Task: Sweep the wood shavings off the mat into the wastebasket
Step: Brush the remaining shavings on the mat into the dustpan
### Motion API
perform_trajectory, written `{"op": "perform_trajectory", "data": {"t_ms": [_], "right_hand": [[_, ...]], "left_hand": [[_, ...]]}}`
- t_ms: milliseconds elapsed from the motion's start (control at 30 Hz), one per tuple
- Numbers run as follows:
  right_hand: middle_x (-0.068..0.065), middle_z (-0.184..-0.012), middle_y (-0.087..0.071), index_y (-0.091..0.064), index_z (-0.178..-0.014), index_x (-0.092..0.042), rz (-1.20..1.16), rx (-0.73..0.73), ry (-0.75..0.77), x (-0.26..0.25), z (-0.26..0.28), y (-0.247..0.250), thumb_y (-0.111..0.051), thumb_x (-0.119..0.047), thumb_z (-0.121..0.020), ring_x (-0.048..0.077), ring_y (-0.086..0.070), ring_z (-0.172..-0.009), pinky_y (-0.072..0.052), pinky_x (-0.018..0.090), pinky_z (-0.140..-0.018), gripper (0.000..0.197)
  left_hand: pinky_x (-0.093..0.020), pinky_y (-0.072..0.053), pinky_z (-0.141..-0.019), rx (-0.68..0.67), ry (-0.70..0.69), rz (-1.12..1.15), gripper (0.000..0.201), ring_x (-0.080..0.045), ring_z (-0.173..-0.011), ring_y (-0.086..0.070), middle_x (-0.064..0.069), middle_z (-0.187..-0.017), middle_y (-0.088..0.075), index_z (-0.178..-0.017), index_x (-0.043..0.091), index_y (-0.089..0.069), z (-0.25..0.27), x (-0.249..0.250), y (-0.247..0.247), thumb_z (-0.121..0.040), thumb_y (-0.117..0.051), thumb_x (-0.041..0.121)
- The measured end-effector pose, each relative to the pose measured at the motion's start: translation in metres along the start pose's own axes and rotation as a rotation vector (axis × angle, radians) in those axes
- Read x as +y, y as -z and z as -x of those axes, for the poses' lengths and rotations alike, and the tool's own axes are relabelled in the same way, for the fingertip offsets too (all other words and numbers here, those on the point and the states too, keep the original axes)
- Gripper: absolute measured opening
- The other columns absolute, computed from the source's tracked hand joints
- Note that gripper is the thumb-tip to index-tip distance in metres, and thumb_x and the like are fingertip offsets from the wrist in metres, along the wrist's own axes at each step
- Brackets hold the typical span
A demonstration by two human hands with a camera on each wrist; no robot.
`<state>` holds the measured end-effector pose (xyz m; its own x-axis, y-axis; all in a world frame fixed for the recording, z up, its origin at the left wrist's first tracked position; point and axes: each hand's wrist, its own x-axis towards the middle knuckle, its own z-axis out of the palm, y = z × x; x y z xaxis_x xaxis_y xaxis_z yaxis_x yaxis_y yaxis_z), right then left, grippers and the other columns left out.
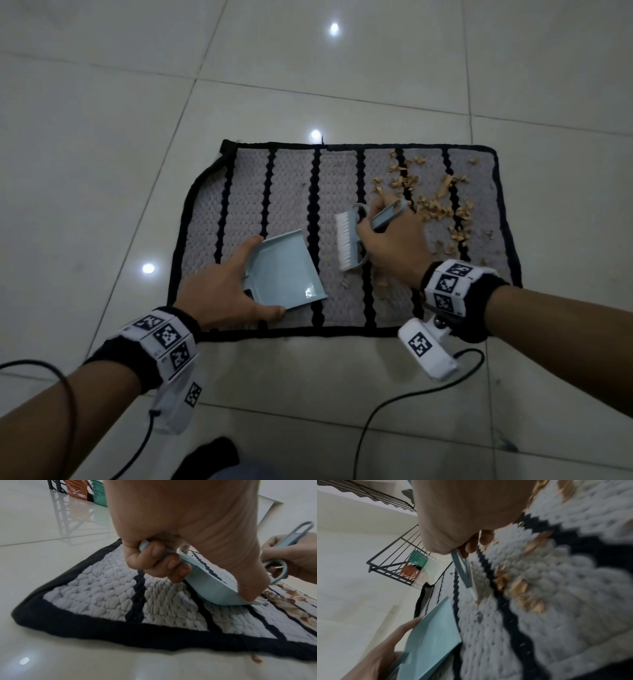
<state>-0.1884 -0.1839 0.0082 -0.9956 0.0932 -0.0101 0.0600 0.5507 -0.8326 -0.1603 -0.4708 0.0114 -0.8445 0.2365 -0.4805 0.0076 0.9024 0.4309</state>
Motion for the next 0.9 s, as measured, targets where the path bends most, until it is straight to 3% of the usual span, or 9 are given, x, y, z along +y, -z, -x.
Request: {"op": "perform_trajectory", "data": {"t_ms": [100,200,300,400,500,600,733,800,900], "right_hand": [[0.003,-0.063,-0.052,-0.047,-0.079,-0.011,0.093,0.125,-0.041,0.015,0.000,0.032,-0.064,-0.014,-0.087,0.021,-0.053,-0.054,-0.042,0.027,-0.048,0.019],[-0.001,-0.067,-0.053,-0.048,-0.080,-0.006,0.047,0.167,0.018,0.012,0.011,0.047,-0.063,-0.010,-0.088,0.010,-0.052,-0.057,-0.043,0.019,-0.051,0.018],[0.003,-0.074,-0.056,-0.051,-0.084,-0.008,-0.044,-0.022,0.037,-0.002,0.030,0.039,-0.061,-0.015,-0.092,0.015,-0.055,-0.063,-0.047,0.028,-0.055,0.015],[0.004,-0.075,-0.060,-0.054,-0.086,-0.010,-0.030,-0.230,0.050,-0.010,0.046,0.020,-0.062,-0.016,-0.093,0.011,-0.056,-0.062,-0.047,0.024,-0.055,0.013],[0.007,-0.073,-0.062,-0.055,-0.086,-0.011,0.009,-0.278,0.034,-0.003,0.043,0.019,-0.063,-0.018,-0.092,0.014,-0.058,-0.061,-0.048,0.029,-0.053,0.013],[0.006,-0.071,-0.062,-0.055,-0.081,-0.012,0.047,-0.173,-0.012,0.012,0.028,0.041,-0.064,-0.019,-0.090,0.017,-0.059,-0.061,-0.049,0.030,-0.053,0.015],[0.011,-0.068,-0.057,-0.053,-0.078,-0.002,0.035,-0.017,-0.061,0.027,0.012,0.075,-0.065,-0.010,-0.087,0.012,-0.052,-0.055,-0.042,0.020,-0.051,0.017],[0.011,-0.067,-0.055,-0.051,-0.078,0.000,-0.021,0.046,-0.060,0.026,0.004,0.082,-0.066,-0.008,-0.087,0.010,-0.049,-0.053,-0.041,0.017,-0.050,0.019],[0.003,-0.067,-0.056,-0.052,-0.076,-0.008,-0.075,0.122,-0.041,0.017,-0.012,0.073,-0.066,-0.011,-0.087,0.010,-0.053,-0.056,-0.045,0.023,-0.049,0.018]], "left_hand": [[-0.028,-0.050,-0.073,0.002,-0.005,0.001,0.120,-0.020,-0.089,-0.063,-0.002,-0.121,-0.062,-0.149,0.045,-0.008,-0.001,-0.001,0.000,-0.056,-0.080,0.070],[-0.027,-0.046,-0.070,0.004,-0.009,0.002,0.122,-0.018,-0.086,-0.061,-0.002,-0.121,-0.063,-0.149,0.047,-0.008,-0.002,-0.002,0.002,-0.052,-0.076,0.075],[-0.028,-0.047,-0.068,0.010,-0.020,-0.006,0.124,-0.020,-0.091,-0.065,-0.001,-0.120,-0.064,-0.146,0.050,-0.007,-0.002,-0.004,0.003,-0.043,-0.065,0.085],[-0.029,-0.048,-0.071,0.003,-0.018,-0.008,0.125,-0.022,-0.096,-0.065,0.001,-0.122,-0.063,-0.146,0.050,-0.007,-0.001,-0.003,0.004,-0.041,-0.062,0.087],[-0.028,-0.047,-0.070,0.004,-0.018,-0.026,0.126,-0.020,-0.094,-0.064,0.001,-0.123,-0.062,-0.147,0.049,-0.008,0.001,0.001,0.005,-0.040,-0.063,0.087],[-0.029,-0.049,-0.071,0.022,-0.053,-0.031,0.125,-0.018,-0.092,-0.064,0.002,-0.123,-0.063,-0.147,0.046,-0.011,0.003,0.008,0.004,-0.042,-0.067,0.084],[-0.023,-0.043,-0.066,0.028,-0.099,0.017,0.121,-0.013,-0.085,-0.058,0.002,-0.124,-0.061,-0.151,0.039,-0.014,-0.002,0.022,0.004,-0.055,-0.083,0.065],[-0.024,-0.044,-0.067,0.007,-0.116,0.030,0.123,-0.014,-0.087,-0.059,0.002,-0.124,-0.061,-0.151,0.040,-0.013,-0.011,0.030,0.007,-0.052,-0.080,0.069],[-0.030,-0.050,-0.074,0.001,-0.118,0.005,0.123,-0.018,-0.094,-0.061,0.001,-0.126,-0.060,-0.149,0.044,-0.012,-0.032,0.041,0.016,-0.046,-0.068,0.081]]}}
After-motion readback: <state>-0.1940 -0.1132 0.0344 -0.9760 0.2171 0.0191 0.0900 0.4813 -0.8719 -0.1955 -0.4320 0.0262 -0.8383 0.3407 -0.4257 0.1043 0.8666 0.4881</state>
